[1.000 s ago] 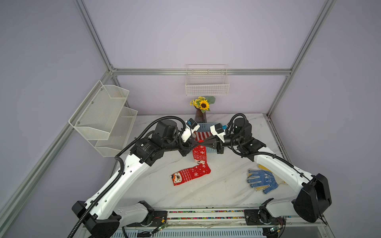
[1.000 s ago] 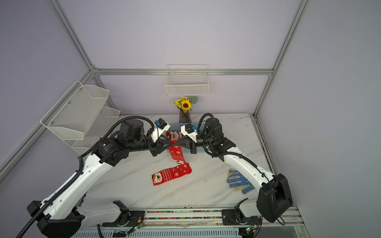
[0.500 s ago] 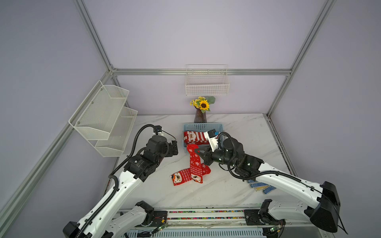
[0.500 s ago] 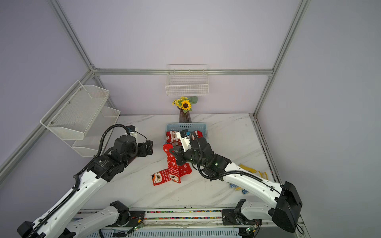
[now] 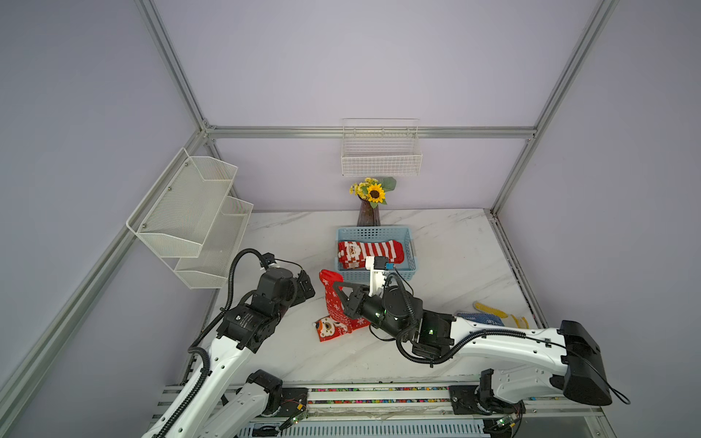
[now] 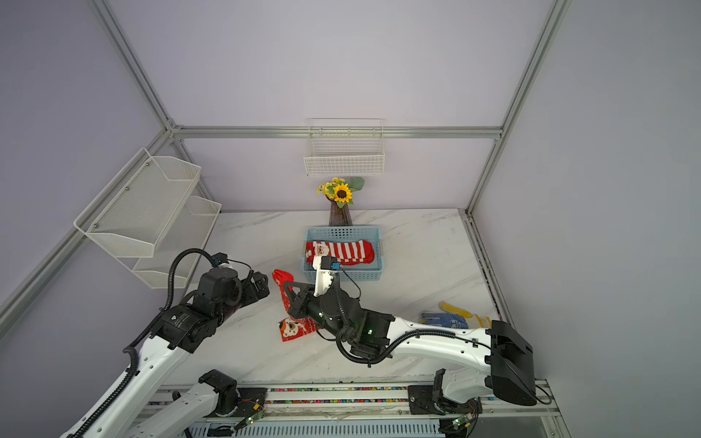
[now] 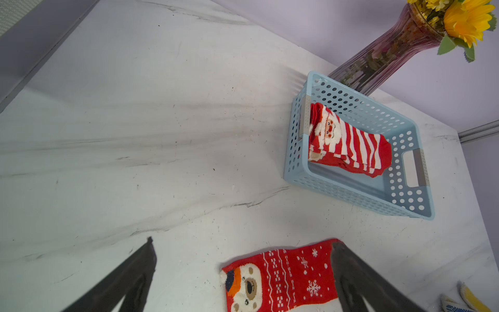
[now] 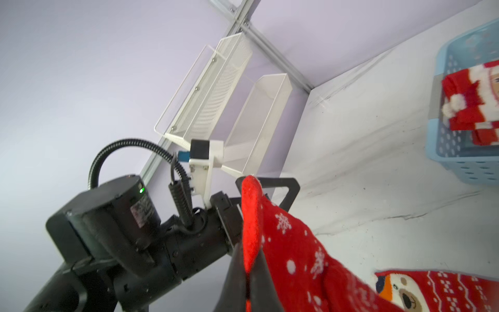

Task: Place the socks together as a pair
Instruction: Place the sock in the sock.

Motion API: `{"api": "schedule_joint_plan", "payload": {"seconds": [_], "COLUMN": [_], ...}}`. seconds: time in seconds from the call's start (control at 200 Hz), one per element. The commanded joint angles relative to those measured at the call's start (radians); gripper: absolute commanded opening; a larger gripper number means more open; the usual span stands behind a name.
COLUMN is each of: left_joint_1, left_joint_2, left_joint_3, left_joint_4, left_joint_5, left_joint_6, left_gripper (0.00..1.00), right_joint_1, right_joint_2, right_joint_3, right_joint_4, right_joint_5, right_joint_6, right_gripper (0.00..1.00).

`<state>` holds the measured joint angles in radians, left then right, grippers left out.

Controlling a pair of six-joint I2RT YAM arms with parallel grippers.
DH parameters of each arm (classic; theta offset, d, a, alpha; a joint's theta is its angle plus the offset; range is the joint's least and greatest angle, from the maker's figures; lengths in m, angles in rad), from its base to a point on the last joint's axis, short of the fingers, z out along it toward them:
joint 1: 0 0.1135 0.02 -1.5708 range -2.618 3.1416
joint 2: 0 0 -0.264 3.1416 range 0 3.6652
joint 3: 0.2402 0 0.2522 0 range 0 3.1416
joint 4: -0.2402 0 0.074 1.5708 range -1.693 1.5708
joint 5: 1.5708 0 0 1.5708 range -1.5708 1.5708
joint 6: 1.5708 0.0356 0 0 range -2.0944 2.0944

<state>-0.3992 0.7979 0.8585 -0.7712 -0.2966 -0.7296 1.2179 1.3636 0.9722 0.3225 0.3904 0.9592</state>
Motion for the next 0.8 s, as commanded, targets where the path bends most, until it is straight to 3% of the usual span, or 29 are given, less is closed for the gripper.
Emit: {"api": "schedule_joint_plan", "payload": {"seconds": [0.0,0.09,0.2,0.23,0.265,0.29,0.39,0.47,0.53,0.625,0.795], "left_joint_1": [0.005,0.005,0.005,0.005,0.005,0.005,0.006,0.004,0.001,-0.035,-0.179], "left_joint_2": [-0.047,-0.057,-0.037,-0.030,-0.020,-0.013,0.010,0.027,0.044,0.070,0.056], "left_joint_3": [-0.048,-0.060,-0.072,-0.077,-0.083,-0.087,-0.112,-0.139,-0.161,-0.172,-0.231], "left_joint_4": [0.025,0.025,0.025,0.028,0.031,0.030,0.030,0.031,0.036,0.029,0.038], "left_joint_5": [-0.015,-0.009,0.046,0.072,0.104,0.122,0.204,0.275,0.348,0.413,0.365], "left_joint_6": [-0.047,-0.051,-0.050,-0.051,-0.050,-0.050,-0.059,-0.091,-0.116,-0.148,-0.301], "left_gripper": [1.00,1.00,1.00,1.00,1.00,1.00,0.97,0.90,0.86,0.81,0.73], "right_joint_1": [-0.004,-0.004,-0.004,-0.004,-0.003,-0.004,-0.005,-0.013,-0.045,-0.152,-0.409], "right_joint_2": [-0.015,-0.020,-0.047,-0.058,-0.072,-0.083,-0.133,-0.152,-0.121,-0.044,-0.057], "right_joint_3": [-0.049,-0.106,-0.275,-0.320,-0.364,-0.389,-0.409,-0.407,-0.369,-0.281,-0.343], "right_joint_4": [-0.045,-0.190,-0.240,-0.275,-0.315,-0.347,-0.554,-0.566,-0.546,-0.679,-0.483], "right_joint_5": [0.209,0.336,0.453,0.481,0.504,0.510,0.551,0.566,0.521,0.460,0.075], "right_joint_6": [0.153,0.223,0.266,0.292,0.313,0.317,0.367,0.225,0.027,-0.019,-0.187], "right_gripper": [0.00,0.00,0.00,0.14,0.37,0.47,0.57,0.58,0.57,0.57,0.58]}}
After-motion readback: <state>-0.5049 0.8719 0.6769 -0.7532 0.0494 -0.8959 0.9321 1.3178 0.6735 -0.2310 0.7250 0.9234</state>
